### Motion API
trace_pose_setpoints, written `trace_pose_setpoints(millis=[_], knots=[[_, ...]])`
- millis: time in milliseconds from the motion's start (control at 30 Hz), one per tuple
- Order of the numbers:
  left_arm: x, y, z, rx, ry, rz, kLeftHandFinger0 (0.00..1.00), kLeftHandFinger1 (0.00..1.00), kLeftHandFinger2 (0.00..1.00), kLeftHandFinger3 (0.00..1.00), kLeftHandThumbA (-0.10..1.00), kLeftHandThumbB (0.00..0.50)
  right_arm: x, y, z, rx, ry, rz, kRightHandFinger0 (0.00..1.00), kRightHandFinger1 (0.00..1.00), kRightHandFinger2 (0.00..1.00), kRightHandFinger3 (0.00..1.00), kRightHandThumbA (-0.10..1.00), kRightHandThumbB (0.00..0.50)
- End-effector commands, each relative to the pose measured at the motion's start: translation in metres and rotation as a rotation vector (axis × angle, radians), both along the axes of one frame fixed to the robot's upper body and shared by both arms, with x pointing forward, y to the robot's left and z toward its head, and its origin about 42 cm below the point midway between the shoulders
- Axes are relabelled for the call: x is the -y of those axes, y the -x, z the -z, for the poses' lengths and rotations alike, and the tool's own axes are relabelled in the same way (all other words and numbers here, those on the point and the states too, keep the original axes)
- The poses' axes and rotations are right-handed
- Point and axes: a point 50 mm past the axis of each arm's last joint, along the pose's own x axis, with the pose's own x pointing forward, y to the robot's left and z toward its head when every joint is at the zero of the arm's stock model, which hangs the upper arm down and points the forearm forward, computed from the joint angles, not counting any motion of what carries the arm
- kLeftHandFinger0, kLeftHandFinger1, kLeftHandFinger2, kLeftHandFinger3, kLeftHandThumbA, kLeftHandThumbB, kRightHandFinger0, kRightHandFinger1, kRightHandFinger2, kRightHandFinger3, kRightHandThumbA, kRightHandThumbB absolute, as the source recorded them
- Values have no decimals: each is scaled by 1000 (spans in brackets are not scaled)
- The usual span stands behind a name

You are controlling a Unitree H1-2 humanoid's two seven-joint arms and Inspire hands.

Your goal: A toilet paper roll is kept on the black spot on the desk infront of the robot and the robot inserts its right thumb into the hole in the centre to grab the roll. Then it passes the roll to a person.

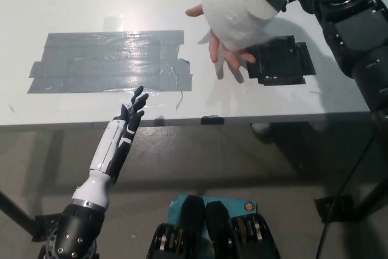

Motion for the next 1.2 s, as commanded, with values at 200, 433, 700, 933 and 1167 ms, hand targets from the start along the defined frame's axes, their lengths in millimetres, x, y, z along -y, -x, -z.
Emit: trace_pose_setpoints(millis=[200,433,700,933,1167], knots=[[-1,-1,-15,43,-24,9,1000,1000,1000,1000,1000,42,-35,3,-9,144,114,-90,61,570,850,820,-100,184],[-1,-1,-15,44,-21,13,1000,1000,1000,1000,1000,33,-46,6,8,86,167,-117,536,992,1000,1000,-48,295],[0,-2,-17,43,-26,15,1000,1000,1000,1000,1000,32,-34,3,-9,-23,357,-196,1000,1000,1000,1000,387,386],[0,-2,-16,34,-24,22,1000,1000,1000,1000,999,38,-13,0,-27,6,439,-183,1000,1000,1000,1000,626,416],[0,-2,-15,28,-21,19,1000,1000,1000,1000,982,40,1,0,-74,80,340,-172,1000,1000,1000,1000,762,433]])
